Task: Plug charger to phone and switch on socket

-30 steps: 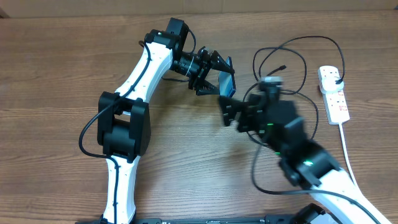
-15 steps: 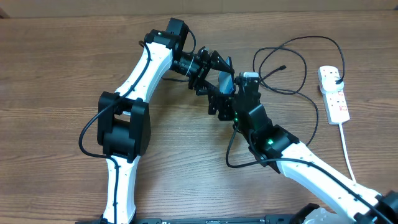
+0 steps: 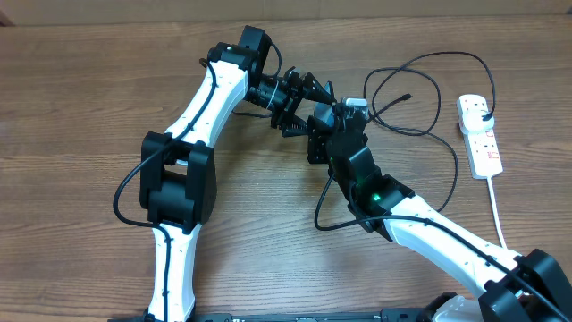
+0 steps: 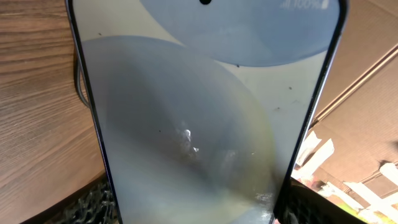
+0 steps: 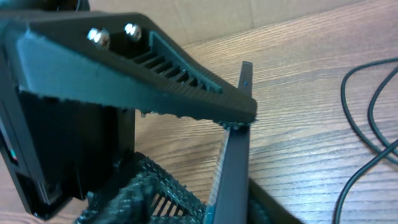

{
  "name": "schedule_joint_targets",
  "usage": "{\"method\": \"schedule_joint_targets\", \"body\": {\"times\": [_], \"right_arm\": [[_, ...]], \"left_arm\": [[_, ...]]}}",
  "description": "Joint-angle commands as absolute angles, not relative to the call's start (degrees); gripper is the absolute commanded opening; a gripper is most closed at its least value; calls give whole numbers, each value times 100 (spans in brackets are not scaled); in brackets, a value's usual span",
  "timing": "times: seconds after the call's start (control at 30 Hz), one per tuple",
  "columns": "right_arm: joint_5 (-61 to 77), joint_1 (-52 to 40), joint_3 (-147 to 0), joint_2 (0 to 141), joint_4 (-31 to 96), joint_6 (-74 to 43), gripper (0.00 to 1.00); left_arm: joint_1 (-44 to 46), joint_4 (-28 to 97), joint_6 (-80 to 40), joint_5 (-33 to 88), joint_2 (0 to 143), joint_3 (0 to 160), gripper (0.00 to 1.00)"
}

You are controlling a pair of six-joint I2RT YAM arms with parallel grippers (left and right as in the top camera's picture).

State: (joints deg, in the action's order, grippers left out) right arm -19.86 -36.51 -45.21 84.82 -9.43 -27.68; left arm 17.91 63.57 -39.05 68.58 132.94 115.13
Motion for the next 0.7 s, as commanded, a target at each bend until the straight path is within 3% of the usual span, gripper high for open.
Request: {"method": "schedule_joint_targets", "body": {"times": [0.0, 0.27, 0.33, 0.4, 0.67], "right_arm": [[-2049, -3680, -4661, 8493, -982, -2755, 32], [-2053, -3680, -4663, 8482, -998, -2757, 4], [-2053, -3680, -4663, 8455, -1024, -2757, 4], [-2058, -3673, -4663, 8326, -1022, -2757, 4], [-2053, -3061, -4663, 7695, -526, -3496, 4]], "left_arm": [[1791, 6313, -3942, 7137, 13305, 11684, 79], [1791, 6292, -3942, 7120, 13305, 11684, 79], [1791, 6289, -3942, 7094, 13305, 11684, 82], [1758, 6241, -3948, 7098, 13305, 11684, 100], [1157, 5922, -3865, 7148, 13214, 11810, 100]]}}
